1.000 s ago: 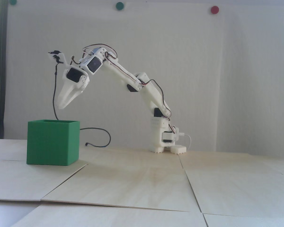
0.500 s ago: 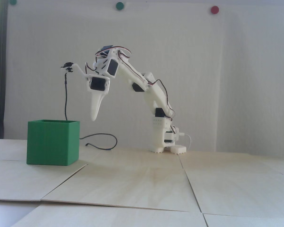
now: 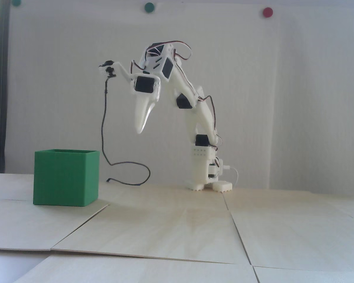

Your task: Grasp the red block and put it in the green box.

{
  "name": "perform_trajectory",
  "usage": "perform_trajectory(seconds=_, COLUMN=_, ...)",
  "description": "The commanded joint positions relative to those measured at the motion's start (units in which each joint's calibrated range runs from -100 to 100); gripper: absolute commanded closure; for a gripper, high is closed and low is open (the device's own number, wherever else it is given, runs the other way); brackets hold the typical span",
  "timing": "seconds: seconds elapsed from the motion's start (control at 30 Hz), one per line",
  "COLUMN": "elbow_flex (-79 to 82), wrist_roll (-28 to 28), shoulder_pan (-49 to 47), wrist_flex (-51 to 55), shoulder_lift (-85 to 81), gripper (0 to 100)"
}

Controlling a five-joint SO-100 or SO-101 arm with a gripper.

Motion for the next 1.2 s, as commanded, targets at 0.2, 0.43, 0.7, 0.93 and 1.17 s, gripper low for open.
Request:
perform_trajectory(seconds=0.2, elbow_flex=5.2, wrist_roll=9.1, shoulder_pan=-10.2, wrist_flex=1.7, shoulder_lift=-6.4, gripper=98)
perform_trajectory(seconds=0.43, elbow_flex=5.7, wrist_roll=19.2, shoulder_pan=-13.7, wrist_flex=1.7, shoulder_lift=-6.4, gripper=98)
perform_trajectory(seconds=0.7, elbow_flex=7.6, wrist_roll=28.1, shoulder_pan=-13.8, wrist_flex=1.7, shoulder_lift=-12.1, gripper=98)
perform_trajectory(seconds=0.93, elbow_flex=20.7, wrist_roll=34.0, shoulder_pan=-14.4, wrist_flex=1.7, shoulder_lift=-27.5, gripper=98)
perform_trajectory(seconds=1.17, elbow_flex=50.6, wrist_roll=36.1, shoulder_pan=-17.4, wrist_flex=0.9, shoulder_lift=-53.1, gripper=98)
